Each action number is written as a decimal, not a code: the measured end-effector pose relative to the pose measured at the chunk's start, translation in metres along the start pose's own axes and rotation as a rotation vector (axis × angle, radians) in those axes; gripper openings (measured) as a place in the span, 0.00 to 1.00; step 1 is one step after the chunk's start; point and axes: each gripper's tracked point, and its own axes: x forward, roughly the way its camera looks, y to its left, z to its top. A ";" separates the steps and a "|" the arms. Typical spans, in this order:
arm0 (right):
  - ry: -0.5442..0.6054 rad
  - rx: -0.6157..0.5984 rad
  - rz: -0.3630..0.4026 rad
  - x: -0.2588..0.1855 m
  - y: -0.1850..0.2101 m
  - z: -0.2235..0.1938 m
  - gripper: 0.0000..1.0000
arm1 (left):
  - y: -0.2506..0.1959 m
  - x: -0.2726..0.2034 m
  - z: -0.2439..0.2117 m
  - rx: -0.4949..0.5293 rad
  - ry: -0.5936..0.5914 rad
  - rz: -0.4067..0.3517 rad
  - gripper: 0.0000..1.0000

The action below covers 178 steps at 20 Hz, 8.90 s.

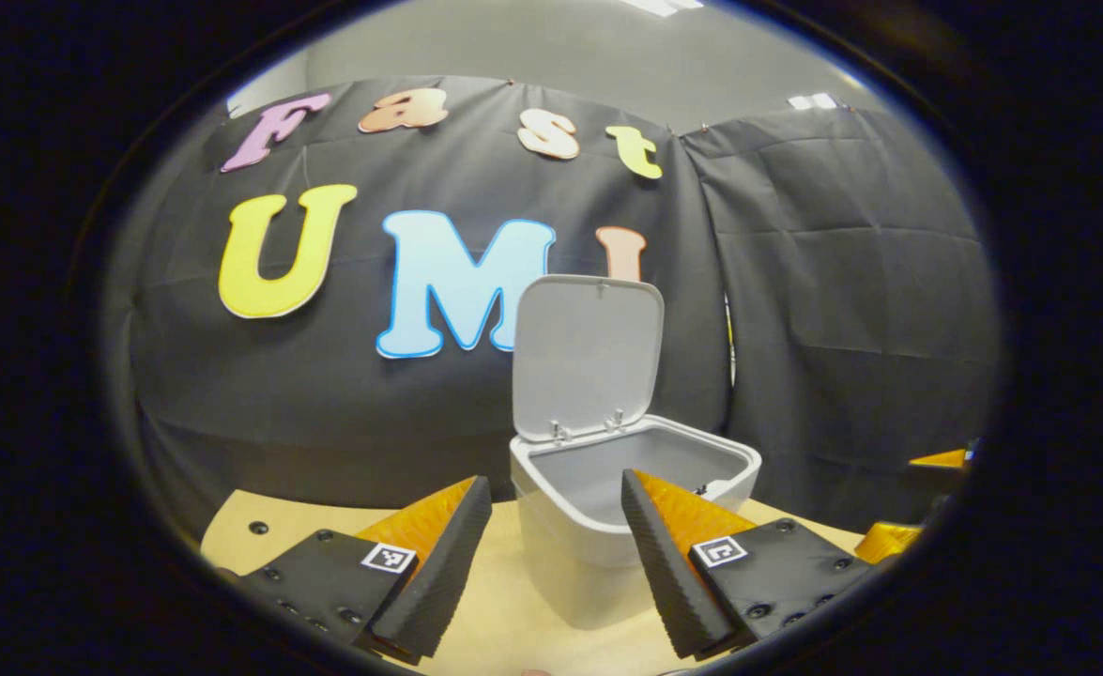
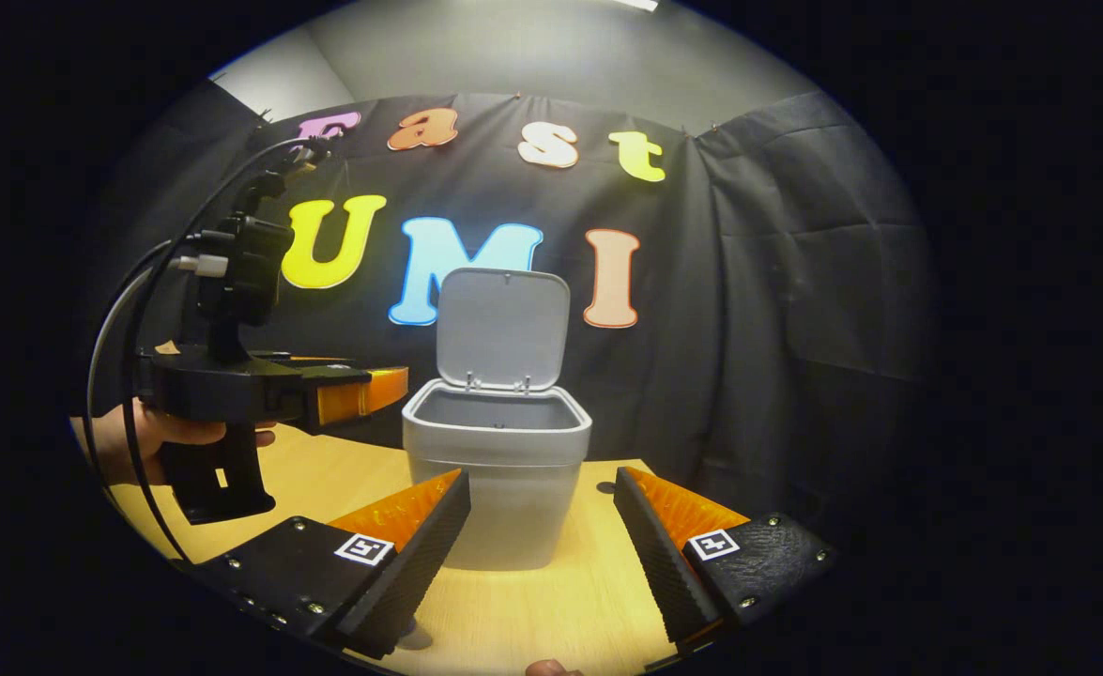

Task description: Press the lid of the desktop garbage bin to open it, pick up the crumpled paper on the desktop and throw it into the bin, then pick up the pop can on the desktop and drop it into the bin, and finally close the garbage bin lid.

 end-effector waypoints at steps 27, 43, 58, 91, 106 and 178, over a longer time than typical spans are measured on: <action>0.516 -0.043 0.458 -0.015 0.120 -0.167 0.99 | 0.077 -0.122 -0.005 -0.077 0.009 0.311 0.93; 0.652 -0.118 0.455 -0.017 0.122 -0.213 0.85 | 0.074 -0.124 -0.006 -0.057 0.021 0.307 0.93; 0.334 -0.055 0.455 0.005 0.099 -0.079 0.84 | 0.070 -0.122 -0.001 -0.061 -0.001 0.280 0.96; -0.004 -0.133 0.271 0.146 0.073 0.047 0.85 | 0.072 -0.130 -0.004 -0.059 -0.001 0.319 0.93; -0.012 -0.095 0.226 0.148 0.057 0.068 0.87 | 0.064 -0.136 -0.001 -0.063 -0.011 0.311 0.96; 0.046 0.090 0.144 0.197 0.014 0.052 0.88 | 0.051 -0.148 0.011 -0.066 -0.006 0.372 0.95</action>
